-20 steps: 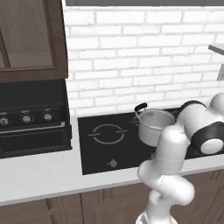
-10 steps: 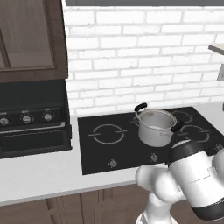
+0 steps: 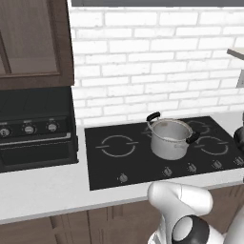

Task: Pick the kettle from the counter and place it on a stove burner. Then turn the burner on.

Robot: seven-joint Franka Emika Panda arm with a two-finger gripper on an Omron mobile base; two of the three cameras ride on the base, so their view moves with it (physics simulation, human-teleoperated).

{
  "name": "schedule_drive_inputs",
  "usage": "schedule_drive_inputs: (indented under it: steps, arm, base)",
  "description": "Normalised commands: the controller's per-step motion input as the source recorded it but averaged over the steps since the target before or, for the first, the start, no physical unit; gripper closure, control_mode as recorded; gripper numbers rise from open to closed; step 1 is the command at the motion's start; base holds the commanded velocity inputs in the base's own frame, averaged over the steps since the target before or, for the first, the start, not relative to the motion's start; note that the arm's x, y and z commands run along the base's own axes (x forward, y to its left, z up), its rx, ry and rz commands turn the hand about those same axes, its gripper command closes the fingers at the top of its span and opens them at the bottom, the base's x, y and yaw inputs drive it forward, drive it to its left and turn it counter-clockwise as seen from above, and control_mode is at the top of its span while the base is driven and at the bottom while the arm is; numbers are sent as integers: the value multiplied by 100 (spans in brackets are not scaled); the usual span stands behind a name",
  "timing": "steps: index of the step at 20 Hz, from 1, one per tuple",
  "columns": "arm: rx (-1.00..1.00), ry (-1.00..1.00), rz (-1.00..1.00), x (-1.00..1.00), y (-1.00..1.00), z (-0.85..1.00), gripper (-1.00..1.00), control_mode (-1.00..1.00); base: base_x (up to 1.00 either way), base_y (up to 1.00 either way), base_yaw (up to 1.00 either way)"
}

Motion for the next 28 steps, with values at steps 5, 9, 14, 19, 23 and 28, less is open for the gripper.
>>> schedule_drive_inputs:
  steps: [5,9,14,19,23,28]
  arm:
    - [-14,10,0,4,100,42,100,-100]
    - [-12,4,0,6,100,56,100,-100]
    - [-8,2,0,28,97,39,100,-100]
    - [2,0,0,51,71,10,100,-100]
    - [11,2,0,73,53,-8,100,-100]
    - [0,27,0,76,80,-14,100,-100]
  base:
    - [0,0,0]
    - [0,0,0]
    - [0,0,0]
    - [0,0,0]
    - [0,0,0]
    - [0,0,0]
